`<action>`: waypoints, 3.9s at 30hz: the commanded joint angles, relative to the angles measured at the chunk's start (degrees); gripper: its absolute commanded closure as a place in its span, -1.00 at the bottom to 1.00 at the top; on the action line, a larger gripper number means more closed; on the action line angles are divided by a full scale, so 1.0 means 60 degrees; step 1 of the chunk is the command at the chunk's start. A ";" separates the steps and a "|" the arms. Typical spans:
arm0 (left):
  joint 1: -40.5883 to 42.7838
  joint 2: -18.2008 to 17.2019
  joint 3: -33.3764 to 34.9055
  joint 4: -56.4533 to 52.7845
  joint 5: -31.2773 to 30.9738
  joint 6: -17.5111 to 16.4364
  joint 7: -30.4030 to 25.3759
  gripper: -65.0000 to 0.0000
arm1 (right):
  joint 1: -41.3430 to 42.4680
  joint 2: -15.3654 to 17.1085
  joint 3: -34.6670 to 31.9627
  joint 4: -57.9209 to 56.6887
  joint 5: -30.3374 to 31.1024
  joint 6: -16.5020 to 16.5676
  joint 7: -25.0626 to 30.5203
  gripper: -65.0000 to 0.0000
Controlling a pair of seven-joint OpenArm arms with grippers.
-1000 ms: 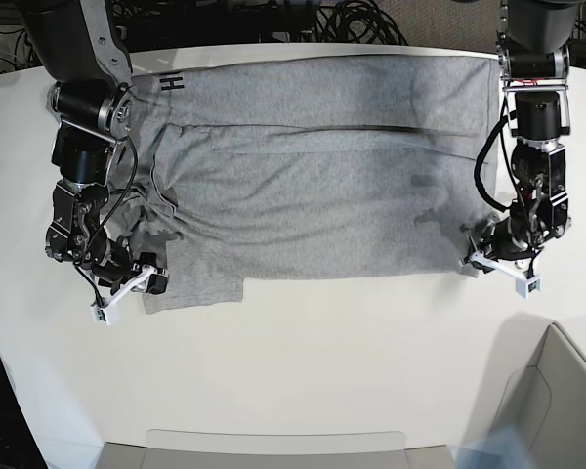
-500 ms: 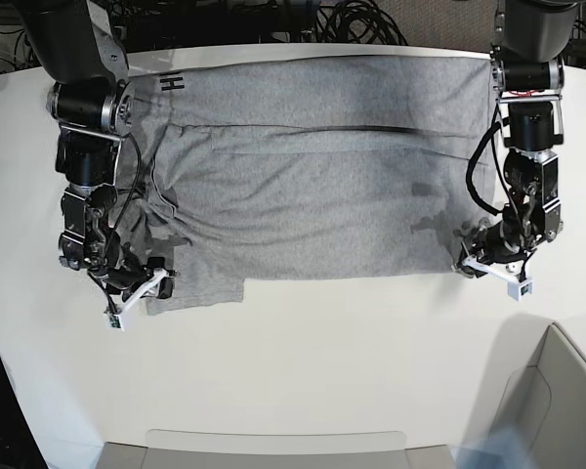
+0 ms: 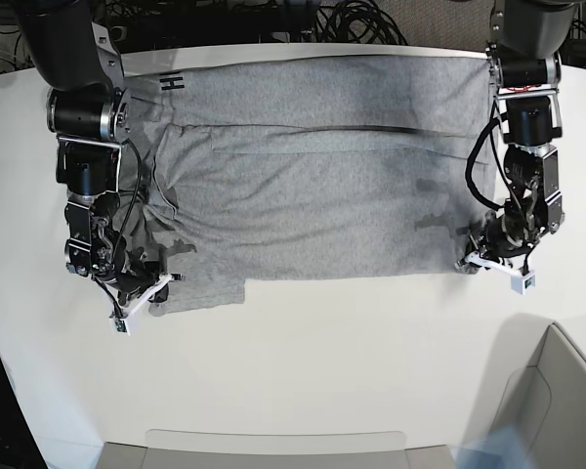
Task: Fold the T-shirt properly
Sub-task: 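Lift the hem with both grippers and fold it toward the collar, then drag the folded shirt with both grippers toward the robot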
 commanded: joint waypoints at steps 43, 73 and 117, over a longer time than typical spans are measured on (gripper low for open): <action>0.2354 -0.0204 -0.2529 0.4677 -0.1549 0.0050 0.1754 1.00 | -0.1387 0.0133 -0.0005 0.6502 -0.0105 0.0042 -0.2161 1.00; 0.3439 -0.0175 -0.3394 0.5835 -0.1564 0.0050 0.2765 1.00 | -0.3556 0.0133 0.0068 0.9887 -0.0090 0.0057 -0.3157 1.00; 0.6105 -0.0190 -0.3672 0.7813 -0.2311 0.0065 0.3424 1.00 | -0.7731 0.0074 0.2676 1.4458 -0.0075 0.1610 -0.5970 1.00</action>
